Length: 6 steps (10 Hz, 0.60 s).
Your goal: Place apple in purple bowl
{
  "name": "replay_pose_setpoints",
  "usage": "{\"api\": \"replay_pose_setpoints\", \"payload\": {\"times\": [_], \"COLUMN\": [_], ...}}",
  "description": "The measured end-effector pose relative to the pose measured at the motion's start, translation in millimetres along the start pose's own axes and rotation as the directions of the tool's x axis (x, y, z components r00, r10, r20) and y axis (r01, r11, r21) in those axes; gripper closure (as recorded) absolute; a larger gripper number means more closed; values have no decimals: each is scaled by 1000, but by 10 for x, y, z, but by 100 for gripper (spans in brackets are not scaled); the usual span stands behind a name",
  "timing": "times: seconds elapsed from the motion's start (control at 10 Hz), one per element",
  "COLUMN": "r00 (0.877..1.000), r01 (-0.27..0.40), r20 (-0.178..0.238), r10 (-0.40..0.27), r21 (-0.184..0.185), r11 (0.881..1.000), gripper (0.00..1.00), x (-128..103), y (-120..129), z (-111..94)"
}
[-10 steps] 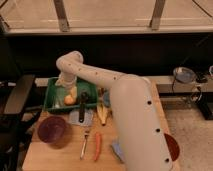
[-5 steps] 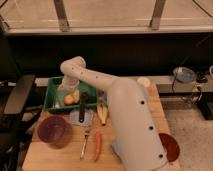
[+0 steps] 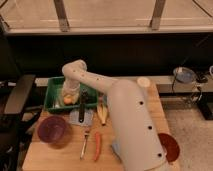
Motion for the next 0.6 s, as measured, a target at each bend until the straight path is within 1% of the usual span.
{"api": "replay_pose_setpoints", "payload": {"times": [0.1, 0.2, 0.3, 0.4, 0.5, 0.6], "r00": [1000, 1000, 999, 998, 995, 990], "r01": [10, 22, 39, 58, 90, 137], "r20": [-1, -6, -16, -28, -42, -53], "r10": [-10, -22, -38, -57, -88, -133], "r21": [3, 12, 25, 42, 57, 66], "r11": [1000, 1000, 999, 997, 994, 988], "gripper": [71, 79, 89, 97, 100, 100], "x": [-24, -56, -95, -128, -185, -281], "y": [15, -7, -23, -42, -58, -81], "z": [-25, -85, -197, -358, -561, -752]}}
